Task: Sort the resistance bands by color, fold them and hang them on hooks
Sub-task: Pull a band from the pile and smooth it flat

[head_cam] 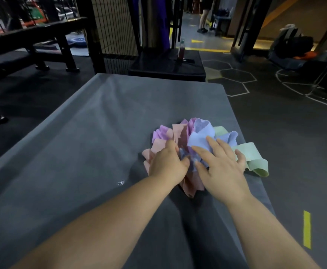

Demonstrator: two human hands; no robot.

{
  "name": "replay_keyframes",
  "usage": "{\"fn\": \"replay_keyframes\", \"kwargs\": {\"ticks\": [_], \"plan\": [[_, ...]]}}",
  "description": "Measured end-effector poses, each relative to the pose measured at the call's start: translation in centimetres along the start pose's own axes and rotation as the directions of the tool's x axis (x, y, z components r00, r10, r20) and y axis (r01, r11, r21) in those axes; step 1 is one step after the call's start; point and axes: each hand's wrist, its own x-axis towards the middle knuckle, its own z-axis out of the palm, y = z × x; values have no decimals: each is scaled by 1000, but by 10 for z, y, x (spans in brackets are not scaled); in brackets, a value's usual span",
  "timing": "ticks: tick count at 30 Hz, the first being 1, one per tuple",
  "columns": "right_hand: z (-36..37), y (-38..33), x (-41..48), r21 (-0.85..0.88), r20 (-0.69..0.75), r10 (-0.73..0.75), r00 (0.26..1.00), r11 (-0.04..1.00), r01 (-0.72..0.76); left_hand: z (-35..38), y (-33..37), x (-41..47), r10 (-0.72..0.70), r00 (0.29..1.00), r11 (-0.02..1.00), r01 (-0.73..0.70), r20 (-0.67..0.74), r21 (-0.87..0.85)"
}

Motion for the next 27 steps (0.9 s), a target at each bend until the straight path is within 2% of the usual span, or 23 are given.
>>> {"fn": "replay_keyframes", "kwargs": {"ticks": [2, 6, 11, 15, 21, 24, 27], "plan": [[1, -1, 0, -23, 4, 16, 1000, 1000, -16, 1, -2, 3, 6, 1000, 1000, -6, 4, -13], [4, 3, 1, 20, -83, 49, 995, 999, -47, 5, -6, 9, -20, 1000, 999, 19, -16, -51], [3, 6, 4, 146, -254, 121, 960, 986, -86, 11, -15, 16, -62, 997, 990, 54, -52, -128], [-3, 6, 4, 304, -387, 140, 912, 953, -17, -1, -16, 11, -40, 996, 967, 18, -83, -255], [-24, -9, -8, 673, -272, 363, 891, 734, -94, -23, -25, -10, -7, 990, 905, -54, -142, -421], [-30, -15, -20, 746, -247, 392, 886, 661, -84, -30, -35, -24, 2, 985, 896, -78, -171, -437], [-37, -21, -37, 757, -244, 364, 899, 651, -59, -37, -42, -43, 19, 985, 894, -94, -173, -437]]}}
